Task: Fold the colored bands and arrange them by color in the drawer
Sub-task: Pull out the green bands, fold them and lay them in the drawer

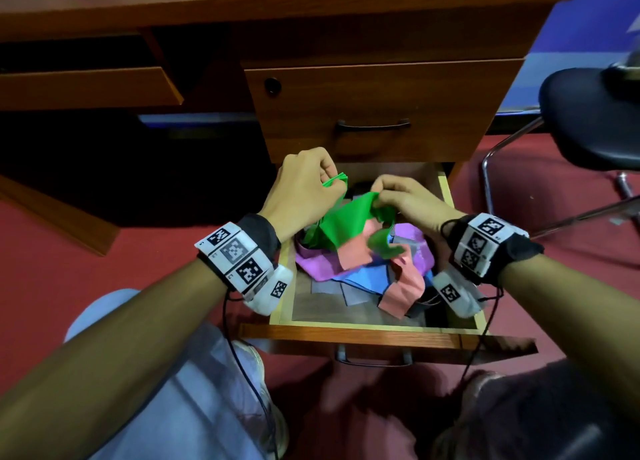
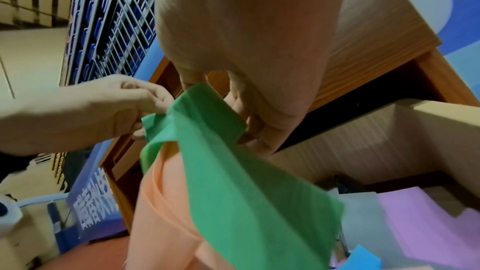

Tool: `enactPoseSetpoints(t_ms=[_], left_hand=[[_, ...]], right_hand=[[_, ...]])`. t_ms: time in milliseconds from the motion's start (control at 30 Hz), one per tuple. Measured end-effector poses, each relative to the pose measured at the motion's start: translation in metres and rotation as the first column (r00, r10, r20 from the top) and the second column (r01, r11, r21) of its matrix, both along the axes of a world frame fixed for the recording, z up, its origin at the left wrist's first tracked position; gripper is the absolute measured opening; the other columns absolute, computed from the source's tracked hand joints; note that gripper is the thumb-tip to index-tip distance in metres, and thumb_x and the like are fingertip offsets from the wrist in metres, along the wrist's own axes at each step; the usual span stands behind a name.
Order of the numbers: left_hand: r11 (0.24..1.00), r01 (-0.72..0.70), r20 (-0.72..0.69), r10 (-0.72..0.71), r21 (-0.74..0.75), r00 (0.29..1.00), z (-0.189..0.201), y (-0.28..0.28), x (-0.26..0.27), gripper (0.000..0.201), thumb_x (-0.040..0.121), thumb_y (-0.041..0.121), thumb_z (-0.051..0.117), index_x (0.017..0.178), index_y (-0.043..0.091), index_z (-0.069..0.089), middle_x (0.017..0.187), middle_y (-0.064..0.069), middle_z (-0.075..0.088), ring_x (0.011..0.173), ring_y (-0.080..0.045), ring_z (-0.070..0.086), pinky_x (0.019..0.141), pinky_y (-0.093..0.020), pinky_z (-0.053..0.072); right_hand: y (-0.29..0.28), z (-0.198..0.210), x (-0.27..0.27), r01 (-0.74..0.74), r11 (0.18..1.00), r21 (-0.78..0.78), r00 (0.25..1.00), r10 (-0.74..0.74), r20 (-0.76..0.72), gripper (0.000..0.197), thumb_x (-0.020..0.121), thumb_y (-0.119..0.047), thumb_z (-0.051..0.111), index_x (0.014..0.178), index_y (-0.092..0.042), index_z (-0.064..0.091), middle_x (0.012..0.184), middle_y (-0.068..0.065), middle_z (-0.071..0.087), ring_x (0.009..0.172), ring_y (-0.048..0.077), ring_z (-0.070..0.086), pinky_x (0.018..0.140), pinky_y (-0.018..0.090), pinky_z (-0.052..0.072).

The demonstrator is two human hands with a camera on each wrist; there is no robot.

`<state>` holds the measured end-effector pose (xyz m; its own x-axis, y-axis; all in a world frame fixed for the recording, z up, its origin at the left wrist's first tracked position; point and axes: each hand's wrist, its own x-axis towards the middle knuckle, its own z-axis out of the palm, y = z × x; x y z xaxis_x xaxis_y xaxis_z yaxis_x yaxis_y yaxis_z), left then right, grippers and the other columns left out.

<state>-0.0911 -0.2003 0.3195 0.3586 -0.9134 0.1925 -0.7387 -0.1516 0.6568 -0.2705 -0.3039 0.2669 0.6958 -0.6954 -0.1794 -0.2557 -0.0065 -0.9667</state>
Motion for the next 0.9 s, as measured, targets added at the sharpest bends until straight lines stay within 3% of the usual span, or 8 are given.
enactPoseSetpoints(t_ms=[167,267,367,433,500,567,667,900], left_hand=[[1.000,0.003,0.018,-0.004,0.010,1.000,-0.001,-0.002,-0.003,0.008,0.075,0.028,0.070,0.074,0.022,0.064,0.065,0.008,0.067,0.065,-0.008,0.066,0.071,-0.035,0.060],[0.999,0.015,0.022,-0.015,0.029,1.000,-0.003,-0.004,-0.007,0.007,0.074,0.028,0.069,0.074,0.022,0.064,0.066,0.007,0.067,0.066,-0.011,0.066,0.071,-0.037,0.060],[0.998,0.012,0.042,-0.014,0.053,0.999,-0.005,-0.006,-0.008,0.006,0.073,0.027,0.068,0.072,0.023,0.063,0.065,0.007,0.066,0.066,-0.012,0.066,0.070,-0.037,0.060],[0.997,0.015,0.057,-0.019,0.071,0.998,-0.005,-0.007,-0.007,0.006,0.075,0.026,0.068,0.073,0.023,0.063,0.067,0.008,0.066,0.068,-0.012,0.066,0.070,-0.036,0.060],[0.997,0.015,0.075,-0.020,0.078,0.997,-0.006,-0.007,-0.006,0.006,0.076,0.026,0.068,0.073,0.024,0.063,0.069,0.008,0.066,0.070,-0.013,0.066,0.070,-0.037,0.061],[0.997,0.010,0.082,-0.017,0.080,0.997,-0.006,-0.007,-0.004,0.006,0.075,0.027,0.068,0.074,0.024,0.063,0.069,0.008,0.066,0.071,-0.014,0.067,0.070,-0.038,0.061],[0.996,0.003,0.081,-0.011,0.090,0.997,-0.007,-0.005,-0.003,0.006,0.076,0.027,0.069,0.074,0.024,0.064,0.068,0.008,0.067,0.072,-0.015,0.067,0.070,-0.039,0.061],[0.994,0.022,0.062,-0.029,0.110,0.998,-0.006,-0.003,0.002,0.005,0.079,0.021,0.068,0.077,0.024,0.065,0.070,0.007,0.068,0.069,-0.010,0.066,0.071,-0.034,0.061]], right_hand=[[-0.005,-0.014,-0.014,-0.073,0.994,-0.086,0.939,0.040,-0.341,0.010,0.090,-0.004,0.058,0.085,-0.013,0.058,0.064,0.001,0.062,0.053,0.016,0.056,0.053,0.029,0.051],[-0.004,-0.028,-0.029,-0.443,0.879,-0.177,0.643,0.174,-0.746,0.017,0.090,-0.010,0.058,0.103,-0.009,0.069,0.074,0.000,0.066,0.046,0.000,0.051,0.045,0.015,0.041],[-0.002,-0.033,-0.031,-0.592,0.803,-0.069,0.344,0.174,-0.923,0.033,0.084,-0.032,0.072,0.108,-0.009,0.067,0.098,0.005,0.069,0.066,0.013,0.059,0.044,0.015,0.041],[-0.004,-0.036,-0.030,-0.650,0.750,-0.118,0.283,0.094,-0.955,0.053,0.077,-0.045,0.080,0.114,-0.013,0.061,0.114,0.006,0.065,0.093,0.020,0.063,0.066,0.020,0.050],[-0.006,-0.037,-0.028,-0.676,0.693,-0.250,0.314,-0.036,-0.949,0.068,0.073,-0.052,0.079,0.126,-0.017,0.055,0.128,0.005,0.054,0.121,0.026,0.051,0.092,0.035,0.047],[-0.005,-0.038,-0.023,-0.635,0.670,-0.385,0.440,-0.096,-0.893,0.066,0.077,-0.052,0.074,0.130,-0.020,0.050,0.132,0.006,0.049,0.126,0.030,0.044,0.097,0.044,0.043],[-0.002,-0.043,-0.007,-0.658,0.645,-0.388,0.560,0.075,-0.825,0.056,0.082,-0.041,0.073,0.130,-0.019,0.055,0.131,0.009,0.056,0.119,0.031,0.052,0.096,0.041,0.047],[0.011,-0.060,0.002,-0.651,0.670,-0.357,0.554,0.098,-0.827,0.013,0.075,-0.019,0.067,0.088,-0.023,0.064,0.101,0.006,0.066,0.093,0.030,0.063,0.073,0.039,0.056]])
